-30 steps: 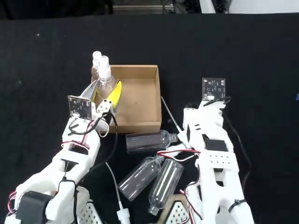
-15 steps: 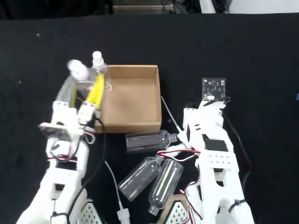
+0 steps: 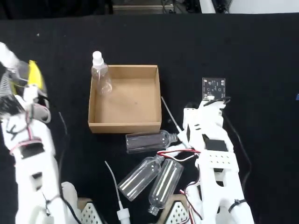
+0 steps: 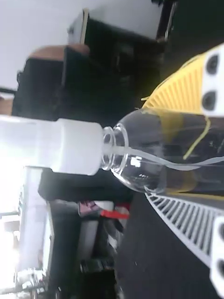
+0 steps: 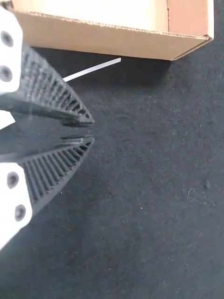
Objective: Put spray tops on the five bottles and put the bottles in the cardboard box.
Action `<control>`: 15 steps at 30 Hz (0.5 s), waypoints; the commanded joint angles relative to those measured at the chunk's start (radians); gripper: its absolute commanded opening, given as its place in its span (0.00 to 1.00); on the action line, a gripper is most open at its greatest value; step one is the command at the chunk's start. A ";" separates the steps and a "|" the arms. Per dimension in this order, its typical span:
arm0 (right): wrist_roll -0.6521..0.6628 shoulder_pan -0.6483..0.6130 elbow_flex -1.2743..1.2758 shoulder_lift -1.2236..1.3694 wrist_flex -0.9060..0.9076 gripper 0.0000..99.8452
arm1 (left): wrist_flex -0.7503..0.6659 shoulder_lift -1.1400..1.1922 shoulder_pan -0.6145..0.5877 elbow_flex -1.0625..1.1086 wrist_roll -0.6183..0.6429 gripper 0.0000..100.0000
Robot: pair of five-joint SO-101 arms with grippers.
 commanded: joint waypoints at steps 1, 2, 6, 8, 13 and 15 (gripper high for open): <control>0.003 0.005 -0.005 -0.008 -0.028 0.02 | -0.026 0.206 -0.065 -0.142 -0.005 0.03; 0.003 0.005 -0.005 -0.008 -0.028 0.02 | -0.071 0.259 -0.081 -0.147 -0.005 0.03; 0.003 0.005 -0.005 -0.008 -0.028 0.02 | -0.382 0.460 -0.153 -0.107 -0.005 0.03; 0.003 0.005 -0.005 -0.008 -0.026 0.02 | -0.555 0.560 -0.177 -0.070 -0.005 0.03; 0.003 0.005 -0.005 -0.008 -0.025 0.02 | -0.887 0.819 -0.255 -0.042 -0.005 0.03; 0.003 0.003 -0.005 -0.008 -0.026 0.02 | -0.994 0.913 -0.282 -0.042 -0.005 0.03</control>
